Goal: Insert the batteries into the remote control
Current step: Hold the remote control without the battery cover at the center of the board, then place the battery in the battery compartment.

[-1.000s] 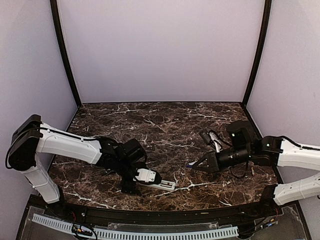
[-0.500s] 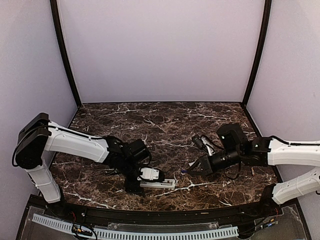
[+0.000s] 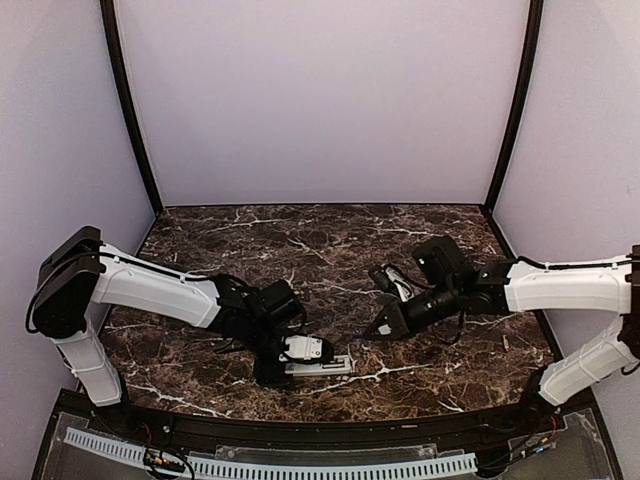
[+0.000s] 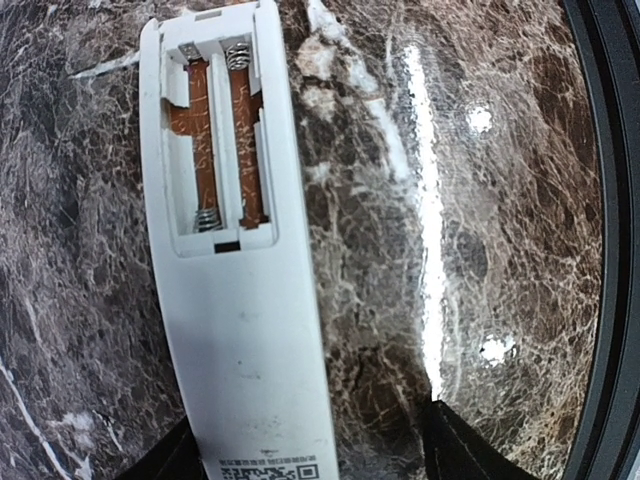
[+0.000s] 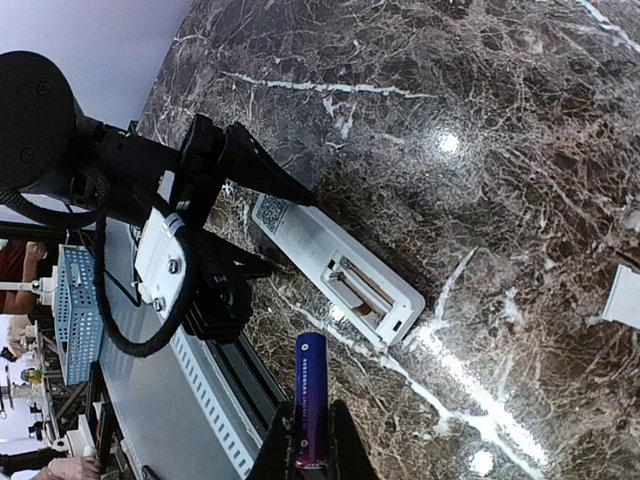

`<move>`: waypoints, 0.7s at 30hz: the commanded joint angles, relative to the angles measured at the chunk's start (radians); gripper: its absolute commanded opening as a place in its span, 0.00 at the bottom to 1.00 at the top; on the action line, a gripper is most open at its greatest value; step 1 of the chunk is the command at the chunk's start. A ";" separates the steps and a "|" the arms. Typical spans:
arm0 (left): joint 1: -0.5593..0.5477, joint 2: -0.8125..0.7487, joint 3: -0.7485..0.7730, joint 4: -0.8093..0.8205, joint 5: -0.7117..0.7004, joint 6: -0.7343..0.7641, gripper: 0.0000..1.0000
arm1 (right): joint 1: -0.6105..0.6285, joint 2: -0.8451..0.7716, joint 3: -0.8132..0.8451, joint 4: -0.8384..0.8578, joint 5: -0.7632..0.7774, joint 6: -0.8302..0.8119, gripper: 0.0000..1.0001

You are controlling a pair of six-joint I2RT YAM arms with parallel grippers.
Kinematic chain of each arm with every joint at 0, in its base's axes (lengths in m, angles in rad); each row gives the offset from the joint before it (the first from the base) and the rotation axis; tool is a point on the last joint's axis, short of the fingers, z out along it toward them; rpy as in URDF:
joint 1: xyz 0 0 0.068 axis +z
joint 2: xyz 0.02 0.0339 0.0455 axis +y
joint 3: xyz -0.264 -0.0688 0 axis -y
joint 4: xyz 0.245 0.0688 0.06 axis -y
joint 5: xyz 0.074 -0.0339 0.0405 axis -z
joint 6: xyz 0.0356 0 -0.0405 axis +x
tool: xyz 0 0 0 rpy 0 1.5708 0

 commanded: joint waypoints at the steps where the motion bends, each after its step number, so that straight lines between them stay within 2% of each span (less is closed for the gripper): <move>1: -0.011 0.004 -0.034 0.003 -0.024 -0.022 0.71 | -0.041 0.081 0.070 -0.022 -0.077 -0.086 0.00; 9: -0.013 -0.024 -0.089 0.076 -0.063 -0.007 0.72 | -0.046 0.262 0.199 -0.138 -0.151 -0.212 0.00; 17: -0.012 -0.036 -0.104 0.079 -0.054 0.006 0.73 | -0.038 0.362 0.204 -0.049 -0.194 -0.140 0.00; 21: -0.013 -0.032 -0.103 0.079 -0.060 0.004 0.66 | -0.022 0.417 0.227 -0.025 -0.189 -0.114 0.00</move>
